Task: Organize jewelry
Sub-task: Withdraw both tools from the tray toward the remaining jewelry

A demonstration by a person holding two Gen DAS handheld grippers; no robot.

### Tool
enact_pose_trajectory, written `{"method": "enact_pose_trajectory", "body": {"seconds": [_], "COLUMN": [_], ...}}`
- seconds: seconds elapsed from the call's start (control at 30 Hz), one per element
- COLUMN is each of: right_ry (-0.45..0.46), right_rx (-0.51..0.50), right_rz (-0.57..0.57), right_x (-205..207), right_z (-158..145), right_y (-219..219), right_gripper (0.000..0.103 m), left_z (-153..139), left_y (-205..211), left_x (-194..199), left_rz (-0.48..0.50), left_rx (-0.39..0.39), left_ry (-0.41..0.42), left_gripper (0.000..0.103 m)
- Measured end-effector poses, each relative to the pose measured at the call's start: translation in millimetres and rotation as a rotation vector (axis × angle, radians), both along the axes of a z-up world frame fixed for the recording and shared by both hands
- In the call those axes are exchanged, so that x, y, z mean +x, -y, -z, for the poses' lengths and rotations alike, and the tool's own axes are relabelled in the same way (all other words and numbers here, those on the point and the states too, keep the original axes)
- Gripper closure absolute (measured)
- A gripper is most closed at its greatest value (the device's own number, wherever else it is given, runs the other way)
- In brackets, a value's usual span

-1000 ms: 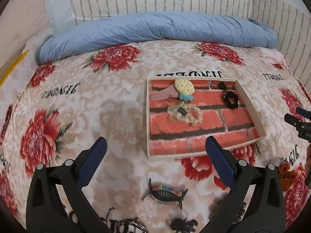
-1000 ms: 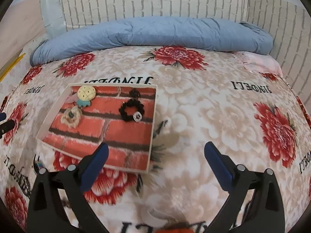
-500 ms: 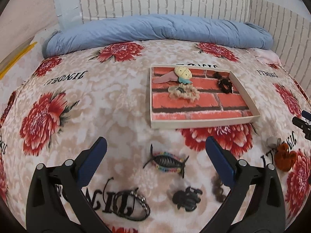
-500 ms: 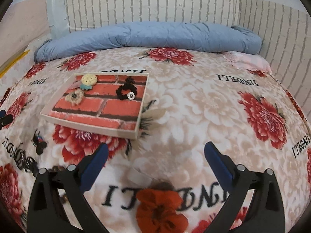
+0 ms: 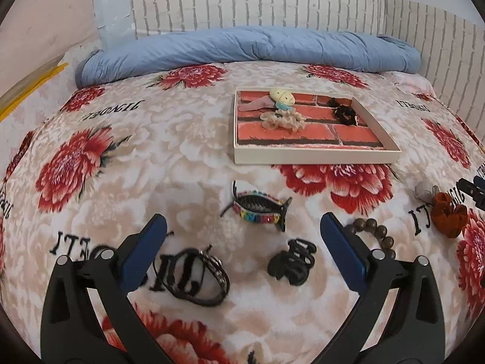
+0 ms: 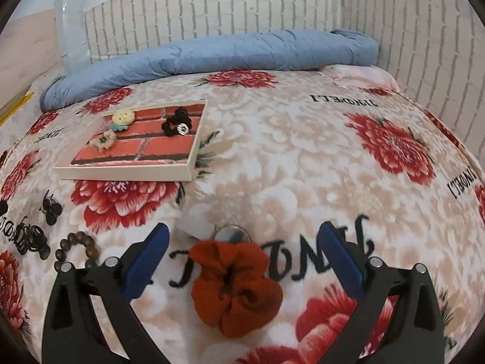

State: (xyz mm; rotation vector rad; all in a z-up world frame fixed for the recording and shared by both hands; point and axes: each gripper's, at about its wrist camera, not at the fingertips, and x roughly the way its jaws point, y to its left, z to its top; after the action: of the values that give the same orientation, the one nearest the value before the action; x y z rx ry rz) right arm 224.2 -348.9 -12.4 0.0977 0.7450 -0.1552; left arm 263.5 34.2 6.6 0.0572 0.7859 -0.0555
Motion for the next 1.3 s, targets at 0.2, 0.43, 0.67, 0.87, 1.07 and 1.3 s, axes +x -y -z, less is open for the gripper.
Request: {"method": "enact_pose_trajectory", "body": {"seconds": [0.2, 0.43, 0.67, 0.87, 1.07, 1.3], "right_ry": [0.032, 0.037, 0.048, 0.056, 0.043, 0.022], "right_rx": [-0.075, -0.103, -0.069, -0.072, -0.074, -0.058], "right_rz": [0.024, 0.030, 0.053, 0.057, 0.070, 0.071], "right_x": [-22, -37, -43, -43, -40, -37], "right_z": [13, 25, 34, 36, 40, 46], "right_y": [-7, -6, 2, 2, 3, 5], "right_gripper": [0.006, 0.006, 0.006, 0.006, 0.006, 0.010], "left_z": [18, 43, 54, 60, 62, 68], "left_y": [7, 15, 18, 22, 27, 33], "left_x": [-21, -28, -28, -27, -24, -17], "left_rz": [-0.025, -0.035, -0.029, -0.019, -0.012, 0.004], "left_rx": [-0.022, -0.012, -0.023, -0.014, 0.004, 0.023], "left_ry": [0.037, 0.032, 0.029, 0.031, 0.034, 0.017], "left_gripper": [0.005, 0.005, 0.005, 0.005, 0.005, 0.006]}}
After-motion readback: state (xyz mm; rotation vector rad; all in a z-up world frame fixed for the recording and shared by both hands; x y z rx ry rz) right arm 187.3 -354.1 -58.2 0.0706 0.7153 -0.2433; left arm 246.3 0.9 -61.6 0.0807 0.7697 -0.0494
